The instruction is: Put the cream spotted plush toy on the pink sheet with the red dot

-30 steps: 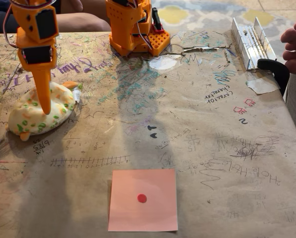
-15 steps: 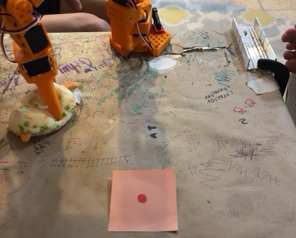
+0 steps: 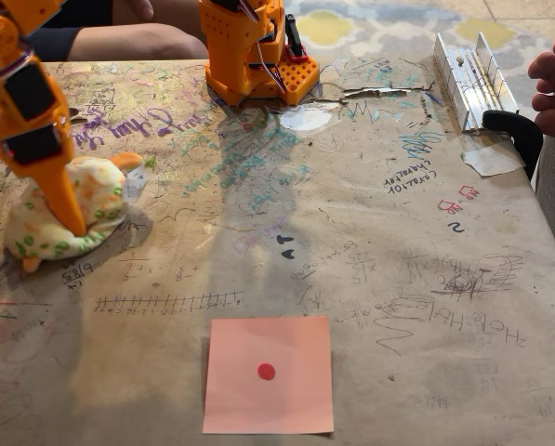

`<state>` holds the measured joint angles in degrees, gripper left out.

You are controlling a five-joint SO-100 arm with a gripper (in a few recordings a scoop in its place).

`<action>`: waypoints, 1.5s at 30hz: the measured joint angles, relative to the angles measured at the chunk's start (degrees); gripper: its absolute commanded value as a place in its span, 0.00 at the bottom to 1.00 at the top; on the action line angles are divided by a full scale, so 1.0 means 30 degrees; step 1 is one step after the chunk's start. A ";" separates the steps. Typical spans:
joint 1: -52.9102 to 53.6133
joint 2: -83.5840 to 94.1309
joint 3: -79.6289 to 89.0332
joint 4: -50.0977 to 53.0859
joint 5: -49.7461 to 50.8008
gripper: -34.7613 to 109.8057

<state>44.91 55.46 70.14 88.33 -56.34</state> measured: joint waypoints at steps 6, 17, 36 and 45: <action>-0.0029 0.0674 0.0322 -0.0293 -0.0850 0.24; -0.5127 1.5322 1.6318 -0.6035 0.2285 0.24; -1.6699 4.2422 1.3975 0.1758 1.6318 0.24; -1.8867 4.6055 0.8965 0.3896 1.5879 0.24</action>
<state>-11.69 193.62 97.03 100.02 -8.70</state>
